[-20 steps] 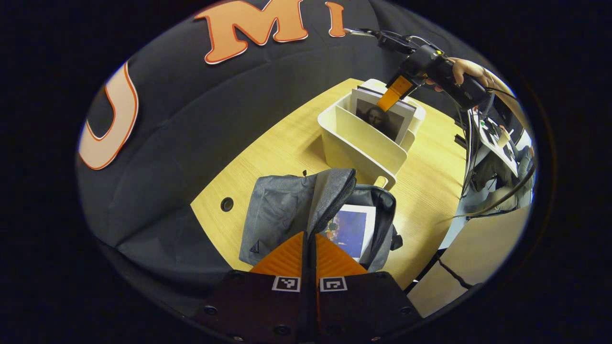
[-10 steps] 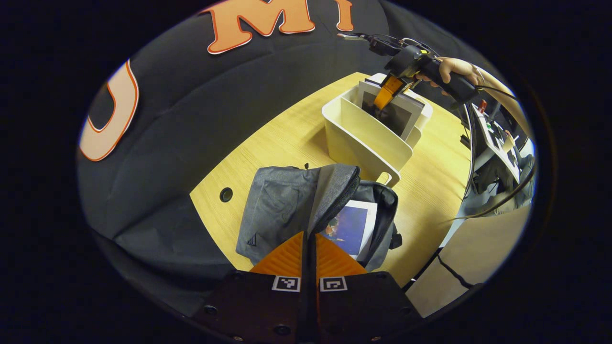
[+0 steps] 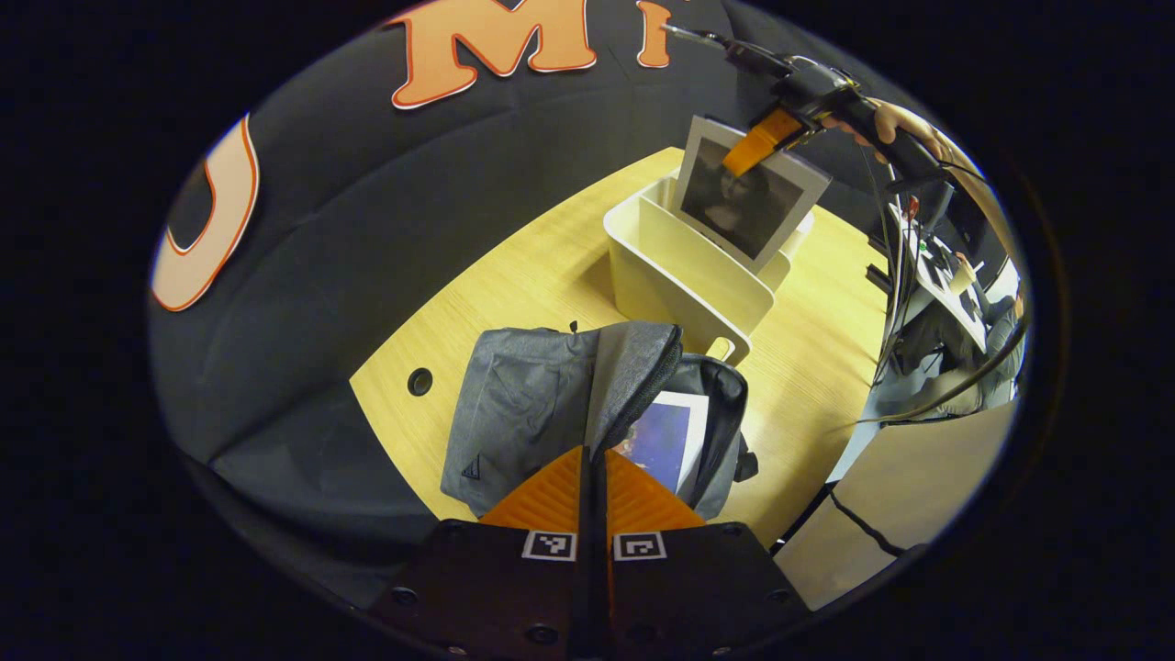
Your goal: Open the schoolbag, grab two books from the bookshelf and put them into the schoolbag.
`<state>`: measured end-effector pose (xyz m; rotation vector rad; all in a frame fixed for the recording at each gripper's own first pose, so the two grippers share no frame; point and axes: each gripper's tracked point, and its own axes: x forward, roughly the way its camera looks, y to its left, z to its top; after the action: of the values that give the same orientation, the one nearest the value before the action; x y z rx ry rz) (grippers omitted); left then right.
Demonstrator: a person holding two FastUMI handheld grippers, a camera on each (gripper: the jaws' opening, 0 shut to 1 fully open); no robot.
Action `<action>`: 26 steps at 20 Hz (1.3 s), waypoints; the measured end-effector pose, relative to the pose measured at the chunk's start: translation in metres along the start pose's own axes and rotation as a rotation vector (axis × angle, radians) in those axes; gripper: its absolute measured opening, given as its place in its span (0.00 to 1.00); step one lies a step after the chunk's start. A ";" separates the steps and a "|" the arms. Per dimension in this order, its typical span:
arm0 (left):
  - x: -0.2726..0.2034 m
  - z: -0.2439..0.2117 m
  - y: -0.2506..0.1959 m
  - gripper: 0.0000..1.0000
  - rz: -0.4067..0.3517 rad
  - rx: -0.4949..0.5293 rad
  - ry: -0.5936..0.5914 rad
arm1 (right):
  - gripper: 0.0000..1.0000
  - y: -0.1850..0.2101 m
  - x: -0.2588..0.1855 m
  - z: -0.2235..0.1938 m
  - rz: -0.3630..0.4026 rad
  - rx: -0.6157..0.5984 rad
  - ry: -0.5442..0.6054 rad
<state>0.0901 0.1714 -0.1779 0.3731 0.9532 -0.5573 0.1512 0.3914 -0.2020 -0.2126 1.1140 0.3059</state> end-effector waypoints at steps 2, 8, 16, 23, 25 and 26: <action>-0.001 0.004 0.001 0.01 -0.005 0.012 -0.011 | 0.33 0.001 -0.028 0.013 0.003 0.012 -0.063; -0.005 0.012 0.010 0.01 -0.021 0.053 -0.033 | 0.33 0.012 -0.118 0.025 0.051 0.126 -0.255; -0.015 0.011 0.014 0.01 -0.024 0.184 -0.036 | 0.33 0.064 -0.156 -0.054 0.256 0.349 -0.305; -0.021 0.011 0.013 0.01 -0.013 0.231 -0.046 | 0.33 0.109 -0.106 -0.160 0.463 0.669 -0.223; -0.024 0.013 0.011 0.01 -0.009 0.253 -0.042 | 0.33 0.125 -0.079 -0.175 0.518 0.754 -0.199; -0.024 0.013 0.011 0.01 -0.005 0.259 -0.038 | 0.33 0.135 -0.063 -0.181 0.539 0.790 -0.177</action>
<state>0.0943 0.1799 -0.1495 0.5903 0.8471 -0.6931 -0.0743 0.4522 -0.2244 0.8118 1.0251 0.3286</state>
